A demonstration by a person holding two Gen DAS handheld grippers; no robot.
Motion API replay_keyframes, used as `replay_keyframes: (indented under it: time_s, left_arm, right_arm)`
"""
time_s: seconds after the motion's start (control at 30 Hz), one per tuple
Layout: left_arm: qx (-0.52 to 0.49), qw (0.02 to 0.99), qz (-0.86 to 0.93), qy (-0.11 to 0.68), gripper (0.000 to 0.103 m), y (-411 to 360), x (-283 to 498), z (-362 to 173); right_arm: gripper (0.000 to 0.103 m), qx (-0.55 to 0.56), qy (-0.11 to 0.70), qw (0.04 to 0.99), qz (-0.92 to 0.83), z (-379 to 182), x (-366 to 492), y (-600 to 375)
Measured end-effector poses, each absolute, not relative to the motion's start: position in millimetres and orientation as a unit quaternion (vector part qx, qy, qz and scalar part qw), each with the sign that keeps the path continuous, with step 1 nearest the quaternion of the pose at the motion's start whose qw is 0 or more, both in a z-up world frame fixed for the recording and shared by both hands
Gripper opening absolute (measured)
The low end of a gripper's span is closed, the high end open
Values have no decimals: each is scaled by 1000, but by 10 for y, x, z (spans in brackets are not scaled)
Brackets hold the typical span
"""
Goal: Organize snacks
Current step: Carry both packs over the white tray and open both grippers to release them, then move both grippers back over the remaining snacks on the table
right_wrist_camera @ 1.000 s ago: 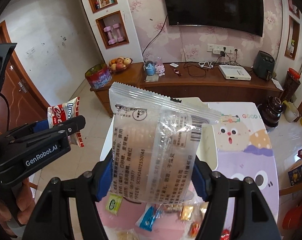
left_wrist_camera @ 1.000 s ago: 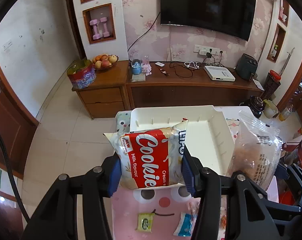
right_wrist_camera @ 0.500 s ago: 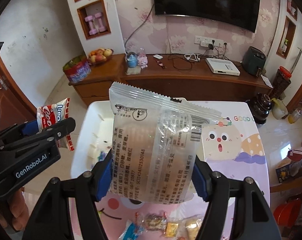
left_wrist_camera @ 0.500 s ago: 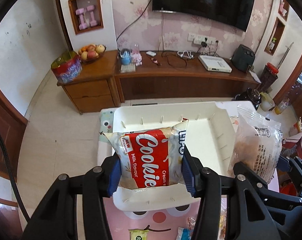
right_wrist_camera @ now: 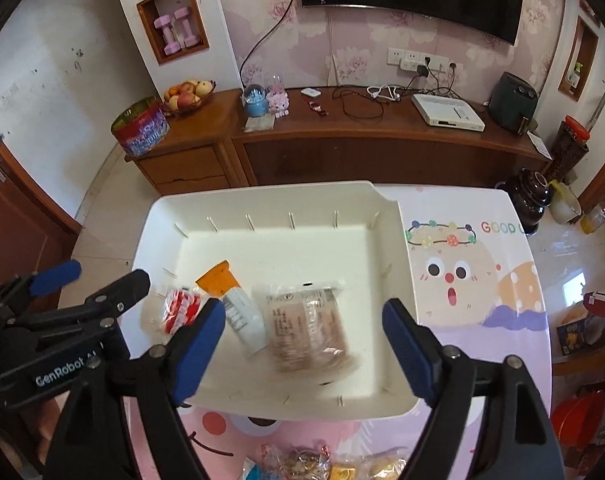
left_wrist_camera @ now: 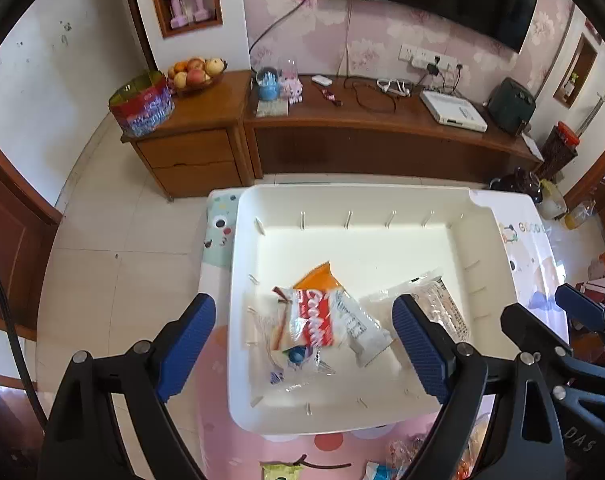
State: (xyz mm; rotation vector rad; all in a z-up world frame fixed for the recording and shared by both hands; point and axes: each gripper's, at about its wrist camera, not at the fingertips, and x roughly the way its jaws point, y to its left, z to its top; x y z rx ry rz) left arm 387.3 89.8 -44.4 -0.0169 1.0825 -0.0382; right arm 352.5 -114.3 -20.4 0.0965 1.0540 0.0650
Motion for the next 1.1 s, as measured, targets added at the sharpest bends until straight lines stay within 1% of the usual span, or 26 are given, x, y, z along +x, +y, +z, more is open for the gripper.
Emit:
replay_keyframes:
  time_s: [0.2, 0.37, 0.6, 1.1]
  left_arm:
    - [-11, 871, -33, 489, 89, 923, 3733, -312]
    - [-15, 873, -37, 486, 89, 944, 3612, -237]
    - [8, 882, -51, 469, 89, 838, 3316, -89]
    - [3, 891, -52, 451, 89, 703, 2477, 284]
  right_arm:
    - [82, 52, 493, 868, 36, -109, 3443, -1175]
    - [82, 57, 490, 869, 40, -37, 3345, -1190]
    - [82, 58, 477, 876, 44, 109, 3140, -1233]
    - [82, 64, 454, 886, 64, 499, 2315, -1440]
